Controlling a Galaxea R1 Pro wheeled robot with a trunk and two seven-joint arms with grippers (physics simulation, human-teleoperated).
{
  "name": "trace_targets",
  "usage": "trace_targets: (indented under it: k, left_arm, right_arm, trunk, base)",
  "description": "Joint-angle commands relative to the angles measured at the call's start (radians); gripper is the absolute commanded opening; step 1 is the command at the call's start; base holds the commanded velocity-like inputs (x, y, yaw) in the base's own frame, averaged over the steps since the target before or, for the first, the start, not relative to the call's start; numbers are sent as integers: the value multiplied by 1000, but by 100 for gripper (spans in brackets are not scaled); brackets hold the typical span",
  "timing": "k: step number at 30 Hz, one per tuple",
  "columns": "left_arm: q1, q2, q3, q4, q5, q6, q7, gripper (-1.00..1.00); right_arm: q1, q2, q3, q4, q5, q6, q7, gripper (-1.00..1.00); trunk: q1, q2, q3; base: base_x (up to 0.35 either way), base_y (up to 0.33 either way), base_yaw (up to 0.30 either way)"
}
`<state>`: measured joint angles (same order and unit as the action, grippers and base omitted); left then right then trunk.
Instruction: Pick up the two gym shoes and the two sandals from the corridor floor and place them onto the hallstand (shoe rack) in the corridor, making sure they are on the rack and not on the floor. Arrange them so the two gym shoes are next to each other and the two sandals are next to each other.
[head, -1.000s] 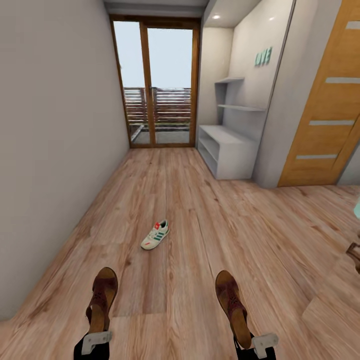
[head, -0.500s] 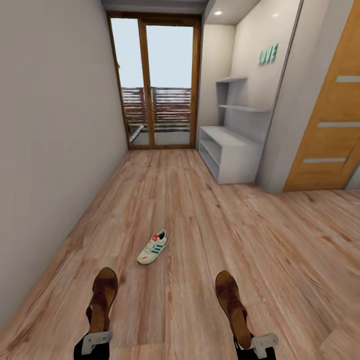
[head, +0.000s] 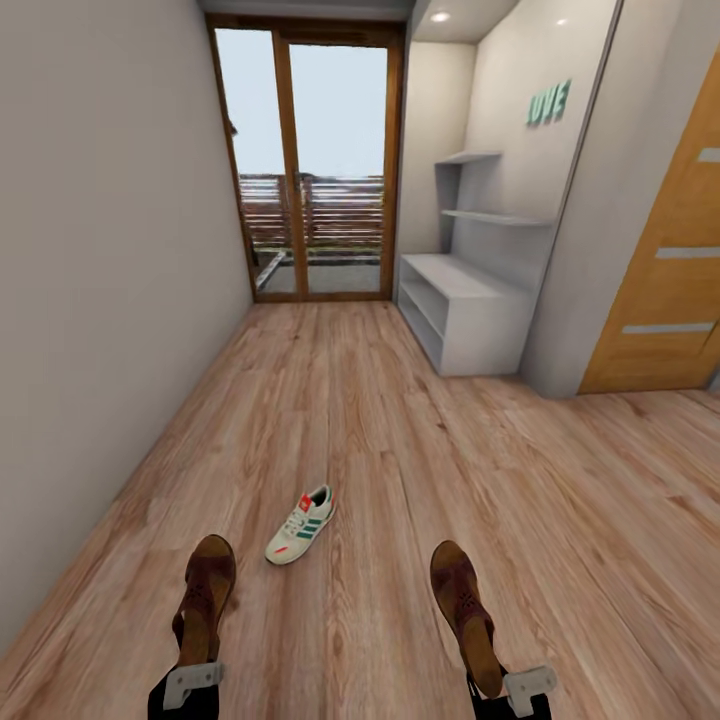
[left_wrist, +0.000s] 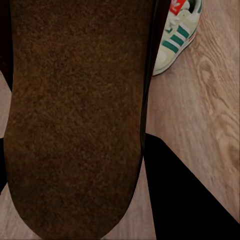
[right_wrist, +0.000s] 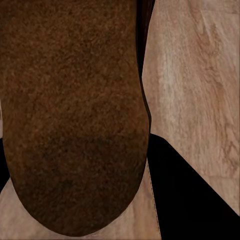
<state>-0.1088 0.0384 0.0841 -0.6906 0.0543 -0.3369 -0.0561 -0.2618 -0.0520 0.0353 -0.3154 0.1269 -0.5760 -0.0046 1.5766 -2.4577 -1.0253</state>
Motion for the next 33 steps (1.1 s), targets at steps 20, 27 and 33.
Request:
trace_targets:
  k: [20,27,33]
  left_arm:
    - [0,0,2,0,2,-2,-5,-100]
    - [-1,0,2,0,2,-2,-5,-100]
    - [-1,0,2,0,2,-2,-4,-100]
  right_arm:
    - [0,1,4,1,-1,-2,2,-100]
    - [-1,1,4,1,-1,-2,2,-100]
    - [-1,1,5,1,-1,-2,2,-100]
  trunk:
    - [0,0,-1]
    - [0,0,-1]
    - [0,0,-1]
  base:
    - [338,-9,-88]
    - [305,-118,-246]
    - [285,-153,-86]
